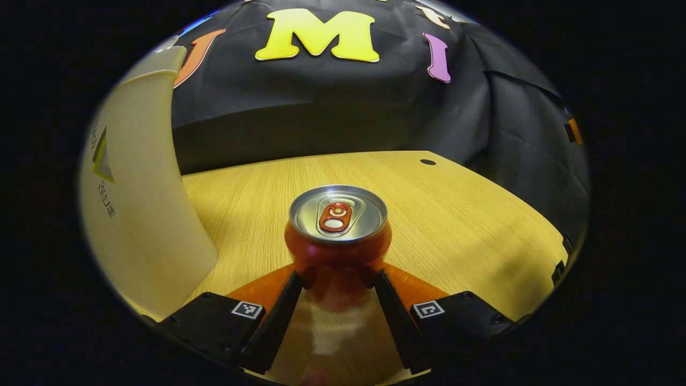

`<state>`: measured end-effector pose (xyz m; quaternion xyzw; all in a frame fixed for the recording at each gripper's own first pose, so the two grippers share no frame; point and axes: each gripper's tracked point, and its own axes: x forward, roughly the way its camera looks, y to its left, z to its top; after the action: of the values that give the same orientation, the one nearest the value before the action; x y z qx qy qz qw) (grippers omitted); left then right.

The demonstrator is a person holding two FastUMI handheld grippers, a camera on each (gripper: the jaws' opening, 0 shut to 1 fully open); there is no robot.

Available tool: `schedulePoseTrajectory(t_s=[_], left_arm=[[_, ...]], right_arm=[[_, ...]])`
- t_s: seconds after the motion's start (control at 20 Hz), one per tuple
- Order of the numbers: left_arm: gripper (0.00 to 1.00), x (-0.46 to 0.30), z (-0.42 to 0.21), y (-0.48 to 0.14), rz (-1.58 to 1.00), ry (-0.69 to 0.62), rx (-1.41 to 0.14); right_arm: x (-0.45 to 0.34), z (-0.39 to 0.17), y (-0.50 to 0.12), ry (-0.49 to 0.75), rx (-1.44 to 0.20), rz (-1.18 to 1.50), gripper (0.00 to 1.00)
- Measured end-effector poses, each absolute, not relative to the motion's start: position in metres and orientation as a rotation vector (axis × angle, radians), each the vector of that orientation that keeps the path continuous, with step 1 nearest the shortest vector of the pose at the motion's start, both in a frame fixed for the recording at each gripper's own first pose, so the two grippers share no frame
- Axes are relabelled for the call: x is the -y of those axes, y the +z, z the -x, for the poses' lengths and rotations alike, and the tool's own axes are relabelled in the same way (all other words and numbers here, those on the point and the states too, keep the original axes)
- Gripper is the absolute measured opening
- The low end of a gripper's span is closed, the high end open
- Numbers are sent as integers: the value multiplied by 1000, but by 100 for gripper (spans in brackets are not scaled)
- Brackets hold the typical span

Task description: Press the lid of the desktop garbage bin to open it, pick up the crumpled paper on the desktop and throw it into the bin, then pick up the pop can on the desktop and drop it into the bin, and finally close the garbage bin lid.

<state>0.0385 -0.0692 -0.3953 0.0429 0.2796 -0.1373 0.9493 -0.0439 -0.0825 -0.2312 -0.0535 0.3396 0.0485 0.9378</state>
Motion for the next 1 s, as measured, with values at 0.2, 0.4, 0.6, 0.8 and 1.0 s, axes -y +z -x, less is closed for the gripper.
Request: schedulePoseTrajectory(t_s=[0.2, 0.4, 0.6, 0.8, 1.0], left_arm=[[85, 72, -37, -364, -94, -291, -523], [85, 84, -35, -306, -103, -325, -448], [84, 91, -34, -244, -105, -334, -382], [84, 74, -43, -171, -118, -279, -291], [84, 37, -61, -105, -122, -185, -199]], right_arm=[[78, 42, -224, 98, -674, 97, 88], [70, 39, -212, 92, -634, 59, 88], [72, 38, -192, 89, -587, 61, 89], [76, 35, -170, 74, -532, 40, 88], [75, 29, -155, 73, -484, 15, 88]])
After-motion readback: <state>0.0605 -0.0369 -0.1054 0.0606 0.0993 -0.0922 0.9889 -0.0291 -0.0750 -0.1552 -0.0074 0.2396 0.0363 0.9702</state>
